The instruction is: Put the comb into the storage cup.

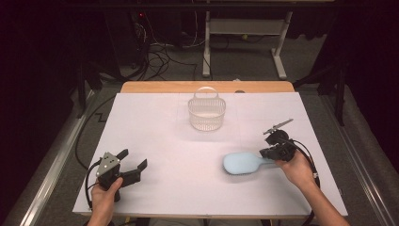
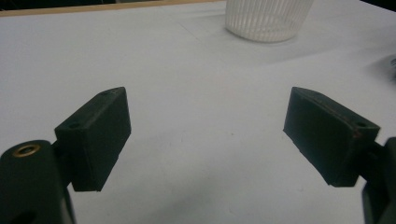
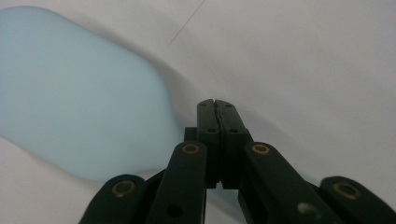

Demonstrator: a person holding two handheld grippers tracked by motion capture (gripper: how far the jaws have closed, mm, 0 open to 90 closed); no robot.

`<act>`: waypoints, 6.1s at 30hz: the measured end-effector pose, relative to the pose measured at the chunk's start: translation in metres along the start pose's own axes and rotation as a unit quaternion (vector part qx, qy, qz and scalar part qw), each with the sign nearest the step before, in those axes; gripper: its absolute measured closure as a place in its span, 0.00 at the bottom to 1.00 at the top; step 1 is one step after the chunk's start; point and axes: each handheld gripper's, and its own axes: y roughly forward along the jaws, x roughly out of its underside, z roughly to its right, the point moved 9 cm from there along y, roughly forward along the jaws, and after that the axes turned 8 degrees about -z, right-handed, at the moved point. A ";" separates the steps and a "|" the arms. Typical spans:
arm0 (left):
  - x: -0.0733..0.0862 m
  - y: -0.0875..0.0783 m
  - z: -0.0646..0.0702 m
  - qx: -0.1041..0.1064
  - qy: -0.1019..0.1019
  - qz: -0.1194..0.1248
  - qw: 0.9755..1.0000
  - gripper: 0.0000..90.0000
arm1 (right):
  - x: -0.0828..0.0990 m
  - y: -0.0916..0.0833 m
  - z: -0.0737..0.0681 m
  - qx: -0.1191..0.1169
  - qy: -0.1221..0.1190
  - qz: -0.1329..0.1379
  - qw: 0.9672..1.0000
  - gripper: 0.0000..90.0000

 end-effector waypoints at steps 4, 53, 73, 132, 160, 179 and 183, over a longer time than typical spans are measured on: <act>0.000 0.000 0.000 0.000 0.000 0.001 1.000 0.17 | 0.001 0.001 0.001 0.000 -0.009 0.001 1.000 1.00; 0.000 0.001 0.003 -0.003 0.012 -0.004 1.000 0.17 | 0.047 0.000 -0.027 -0.018 -0.030 0.011 0.999 0.99; -0.001 0.000 0.004 -0.003 0.012 -0.003 1.000 0.17 | 0.054 -0.001 -0.033 -0.026 -0.032 0.009 0.999 0.99; -0.001 0.001 0.006 0.002 0.017 -0.005 1.000 0.17 | 0.052 -0.004 -0.060 -0.010 -0.035 0.001 0.999 0.56; -0.003 0.002 0.013 0.004 0.029 -0.004 1.000 0.17 | 0.056 0.008 -0.062 0.007 -0.044 -0.034 0.998 0.76; -0.004 0.001 0.015 0.007 0.032 -0.002 0.999 0.17 | 0.053 0.008 -0.059 -0.007 -0.044 -0.032 0.998 0.78; -0.004 0.001 0.015 0.008 0.032 -0.002 0.999 0.17 | 0.050 0.008 -0.058 -0.001 -0.046 -0.024 0.999 0.78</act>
